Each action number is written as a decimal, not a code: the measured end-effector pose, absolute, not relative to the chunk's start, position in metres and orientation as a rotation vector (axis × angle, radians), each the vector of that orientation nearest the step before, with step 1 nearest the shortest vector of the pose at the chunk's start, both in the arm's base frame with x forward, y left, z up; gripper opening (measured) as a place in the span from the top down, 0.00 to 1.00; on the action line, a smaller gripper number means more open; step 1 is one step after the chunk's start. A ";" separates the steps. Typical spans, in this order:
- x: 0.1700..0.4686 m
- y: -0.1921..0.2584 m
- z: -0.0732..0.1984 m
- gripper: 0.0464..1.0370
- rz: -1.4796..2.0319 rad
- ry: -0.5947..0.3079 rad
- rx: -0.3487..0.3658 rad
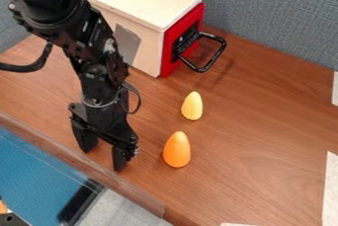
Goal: Put the sushi on the top of the drawer
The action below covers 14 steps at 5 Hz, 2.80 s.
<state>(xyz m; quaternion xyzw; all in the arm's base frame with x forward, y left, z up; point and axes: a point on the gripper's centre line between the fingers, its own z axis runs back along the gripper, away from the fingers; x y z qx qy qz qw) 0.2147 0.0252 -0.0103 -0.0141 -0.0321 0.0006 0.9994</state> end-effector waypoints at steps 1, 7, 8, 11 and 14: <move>0.214 0.024 -0.011 0.04 0.005 -0.059 -0.033; 0.255 0.062 0.040 0.04 -0.138 -0.202 -0.030; 0.268 0.064 0.018 0.04 -0.193 -0.162 0.024; 0.272 0.057 0.015 0.47 -0.232 -0.086 0.023; 0.353 0.080 0.127 0.47 0.034 -0.148 -0.050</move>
